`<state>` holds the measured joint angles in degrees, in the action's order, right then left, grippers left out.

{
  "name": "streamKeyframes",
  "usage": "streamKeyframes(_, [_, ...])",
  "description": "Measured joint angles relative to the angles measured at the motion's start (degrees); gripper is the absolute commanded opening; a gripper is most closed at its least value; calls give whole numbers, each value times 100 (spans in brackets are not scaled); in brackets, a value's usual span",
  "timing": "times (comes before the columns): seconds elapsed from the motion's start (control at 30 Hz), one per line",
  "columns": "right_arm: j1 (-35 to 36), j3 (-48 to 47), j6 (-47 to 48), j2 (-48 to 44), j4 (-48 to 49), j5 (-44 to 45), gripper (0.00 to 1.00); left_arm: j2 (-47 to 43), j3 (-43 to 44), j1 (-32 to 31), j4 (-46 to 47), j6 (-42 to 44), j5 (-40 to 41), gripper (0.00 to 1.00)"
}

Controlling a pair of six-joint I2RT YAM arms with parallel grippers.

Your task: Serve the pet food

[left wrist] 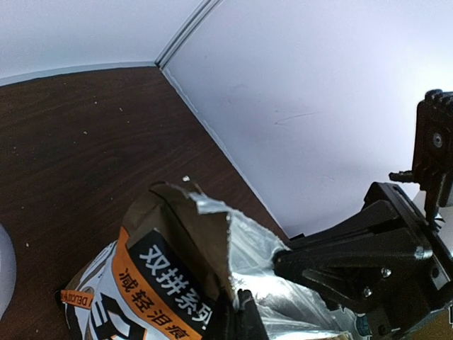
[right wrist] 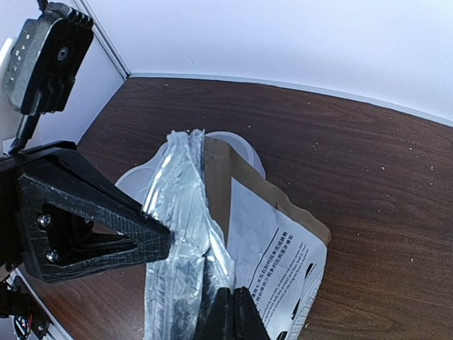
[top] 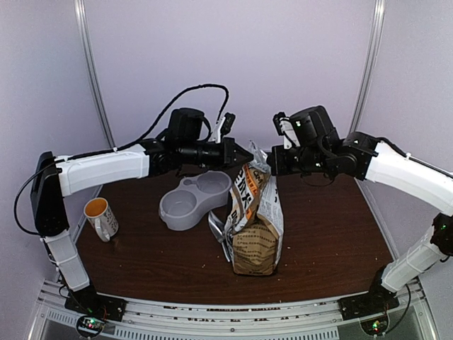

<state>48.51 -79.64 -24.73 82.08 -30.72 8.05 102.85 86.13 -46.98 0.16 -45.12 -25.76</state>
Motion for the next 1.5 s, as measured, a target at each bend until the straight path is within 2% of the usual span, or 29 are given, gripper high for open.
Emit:
streamKeyframes(0.33, [0, -839, -103, 297, -905, 74, 0, -278, 365, 192, -1169, 153, 39, 0])
streamKeyframes(0.6, [0, -1237, -98, 476, -1360, 83, 0, -291, 568, 304, -1633, 181, -87, 0])
streamKeyframes(0.63, [0, -1279, -101, 501, -1408, 83, 0, -291, 595, 313, -1696, 192, -79, 4])
streamKeyframes(0.73, [0, -1381, -101, 560, -1506, 79, 0, -323, 643, 315, -1834, 249, 2, 28])
streamKeyframes(0.83, [-39, -1488, -90, 570, -1631, 50, 15, -490, 643, 374, -1904, 289, 101, 49])
streamKeyframes(0.97, [-68, -1613, -98, 564, -1698, -197, 32, -874, 638, 424, -1934, 256, 232, 65])
streamKeyframes(1.03, [-63, -1613, -138, 538, -1716, -308, 37, -1054, 612, 380, -1921, 238, 275, 69])
streamKeyframes(1.17, [0, -1530, -264, 367, -1733, -415, 39, -1329, 485, 136, -1912, 181, 339, 72])
streamKeyframes(1.4, [181, -1357, -444, 94, -1759, -271, 38, -1172, 426, -361, -1912, 81, 417, 73])
streamKeyframes(1.5, [260, -1360, -448, 118, -1803, -212, 43, -1095, 413, -439, -1915, 46, 459, 73])
